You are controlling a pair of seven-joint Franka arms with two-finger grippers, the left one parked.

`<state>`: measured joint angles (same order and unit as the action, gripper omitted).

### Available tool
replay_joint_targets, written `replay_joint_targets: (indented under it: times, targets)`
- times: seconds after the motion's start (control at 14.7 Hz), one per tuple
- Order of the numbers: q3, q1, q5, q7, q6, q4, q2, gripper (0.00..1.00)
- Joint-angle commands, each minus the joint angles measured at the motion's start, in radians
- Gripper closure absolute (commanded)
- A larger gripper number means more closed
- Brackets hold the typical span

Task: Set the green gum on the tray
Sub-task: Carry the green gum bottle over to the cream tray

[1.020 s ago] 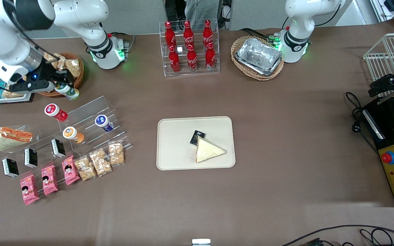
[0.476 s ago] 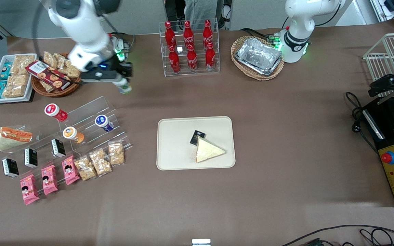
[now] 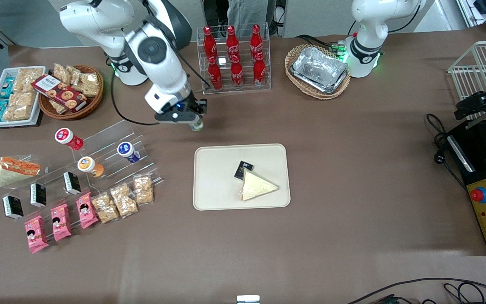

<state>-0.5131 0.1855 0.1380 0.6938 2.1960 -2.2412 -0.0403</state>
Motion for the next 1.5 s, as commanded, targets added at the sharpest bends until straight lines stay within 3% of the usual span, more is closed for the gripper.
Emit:
replay_joint_targets:
  times: [0.0, 0.2, 0.41, 0.54, 1.22, 1.43]
  targets:
    - [-0.001, 0.009, -0.018, 0.018, 0.135, 0.006, 0.144, 0.49]
    - [-0.001, 0.023, -0.099, 0.051, 0.249, 0.009, 0.249, 0.49]
    - [0.002, 0.023, -0.274, 0.179, 0.309, 0.029, 0.339, 0.49]
    - [0.007, 0.02, -0.348, 0.211, 0.315, 0.049, 0.381, 0.49]
    - [0.031, 0.012, -0.411, 0.211, 0.315, 0.115, 0.464, 0.47]
    - [0.031, 0.012, -0.422, 0.211, 0.314, 0.121, 0.477, 0.4]
